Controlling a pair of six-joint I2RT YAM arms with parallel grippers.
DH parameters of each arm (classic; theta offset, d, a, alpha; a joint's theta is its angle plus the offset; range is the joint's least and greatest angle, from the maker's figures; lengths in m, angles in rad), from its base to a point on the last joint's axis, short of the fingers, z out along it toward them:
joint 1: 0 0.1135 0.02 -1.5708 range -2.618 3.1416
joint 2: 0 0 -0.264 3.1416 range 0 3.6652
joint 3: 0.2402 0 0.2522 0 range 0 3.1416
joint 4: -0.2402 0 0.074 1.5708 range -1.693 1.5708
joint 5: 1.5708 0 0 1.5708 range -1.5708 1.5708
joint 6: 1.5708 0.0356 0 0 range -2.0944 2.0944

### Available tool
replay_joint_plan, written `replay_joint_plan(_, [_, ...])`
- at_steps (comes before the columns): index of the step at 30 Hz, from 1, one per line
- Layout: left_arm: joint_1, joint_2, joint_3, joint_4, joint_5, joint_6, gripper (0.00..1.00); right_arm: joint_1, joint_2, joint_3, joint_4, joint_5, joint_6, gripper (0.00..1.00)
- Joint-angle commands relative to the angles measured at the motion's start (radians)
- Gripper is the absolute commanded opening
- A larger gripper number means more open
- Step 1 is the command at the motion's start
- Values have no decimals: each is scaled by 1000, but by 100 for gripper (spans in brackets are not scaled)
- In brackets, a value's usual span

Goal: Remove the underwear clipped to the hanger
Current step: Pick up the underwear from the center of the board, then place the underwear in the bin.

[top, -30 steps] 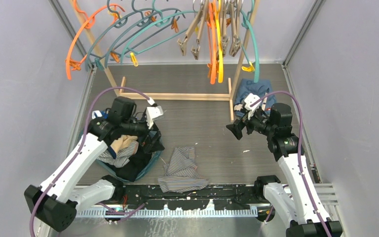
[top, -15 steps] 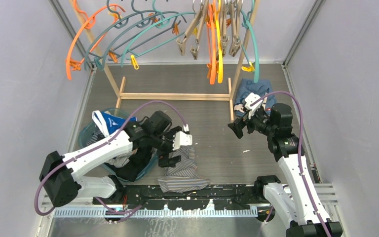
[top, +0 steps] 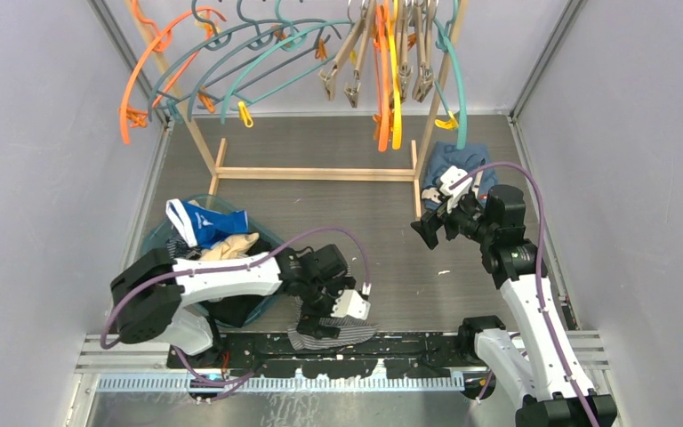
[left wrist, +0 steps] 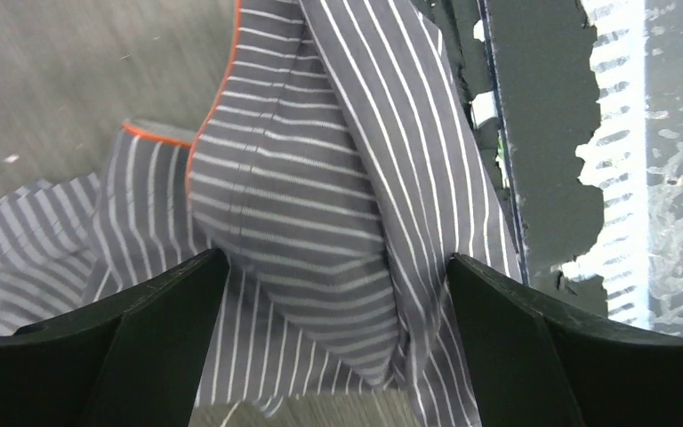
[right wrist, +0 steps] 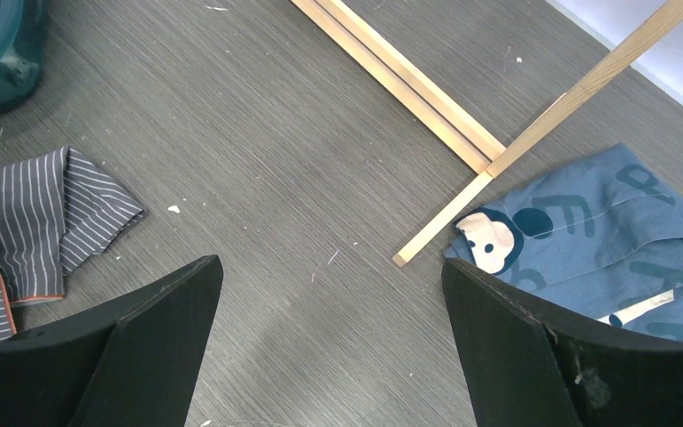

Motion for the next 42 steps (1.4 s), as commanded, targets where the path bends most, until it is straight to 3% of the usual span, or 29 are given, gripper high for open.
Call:
replay_joint_plan(1, [-47,68,-5,79,-38,30,99,-5,7,5,45,10,-13,100])
replay_joint_plan(3, [-57,94,7,68,-59,30,92,-5,5,3,44,12,-15,100])
replay_joint_plan(5, [-57,98,22,47,-72,30,72,-5,5,1,47,10,-16,100])
replay_joint_plan(11, [-54,23,60,-23,-127,51,34,-5,13,2,44,7,-18,100])
replay_joint_plan(15, [-12,-50,96,-80,-163,66,3,-5,16,1,45,8,-20,100])
replay_joint_plan(23, [333,-278,272,-226,-49,23,0,-5,21,-2,44,15,-29,100])
replay_joint_plan(27, [486,-414,303,-277,-59,25,0,-4,28,-1,42,19,-34,100])
replay_joint_plan(36, [503,-567,390,-535,-522,104,0,-5,28,0,40,22,-37,100])
replay_joint_plan(42, [506,-625,301,-602,-654,105,0,-5,31,2,38,14,-36,100])
